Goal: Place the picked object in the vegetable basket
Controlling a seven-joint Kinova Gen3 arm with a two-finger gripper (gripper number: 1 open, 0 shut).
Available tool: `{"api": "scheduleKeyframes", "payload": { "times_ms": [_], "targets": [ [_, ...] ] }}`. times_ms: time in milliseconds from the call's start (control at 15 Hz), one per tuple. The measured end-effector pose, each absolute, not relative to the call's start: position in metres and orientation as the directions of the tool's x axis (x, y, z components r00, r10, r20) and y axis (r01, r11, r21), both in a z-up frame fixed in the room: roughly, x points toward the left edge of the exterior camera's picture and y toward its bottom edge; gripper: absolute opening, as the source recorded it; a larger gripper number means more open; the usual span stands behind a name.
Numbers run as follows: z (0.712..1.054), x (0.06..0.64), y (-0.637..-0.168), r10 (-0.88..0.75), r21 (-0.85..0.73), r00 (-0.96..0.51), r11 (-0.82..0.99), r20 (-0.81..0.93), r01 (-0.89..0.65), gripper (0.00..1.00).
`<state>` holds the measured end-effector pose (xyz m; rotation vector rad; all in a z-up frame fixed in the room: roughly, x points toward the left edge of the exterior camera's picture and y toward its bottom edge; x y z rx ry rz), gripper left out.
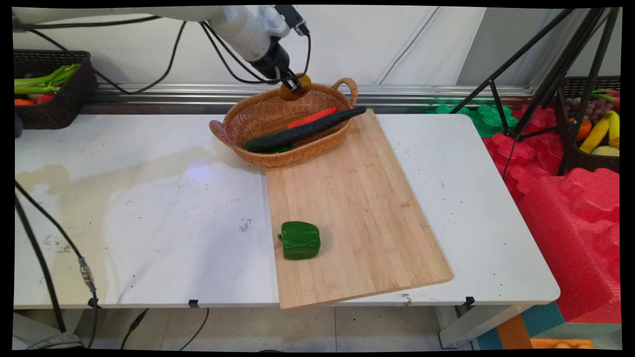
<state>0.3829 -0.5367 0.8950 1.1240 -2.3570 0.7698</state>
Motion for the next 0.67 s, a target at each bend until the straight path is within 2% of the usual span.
{"api": "scheduleKeyframes", "payload": {
  "times_ms": [667],
  "targets": [
    [0.853,0.373,-0.581,-0.602,-0.26,-0.569,0.525,0.559,-0.811,0.0]
  ]
}}
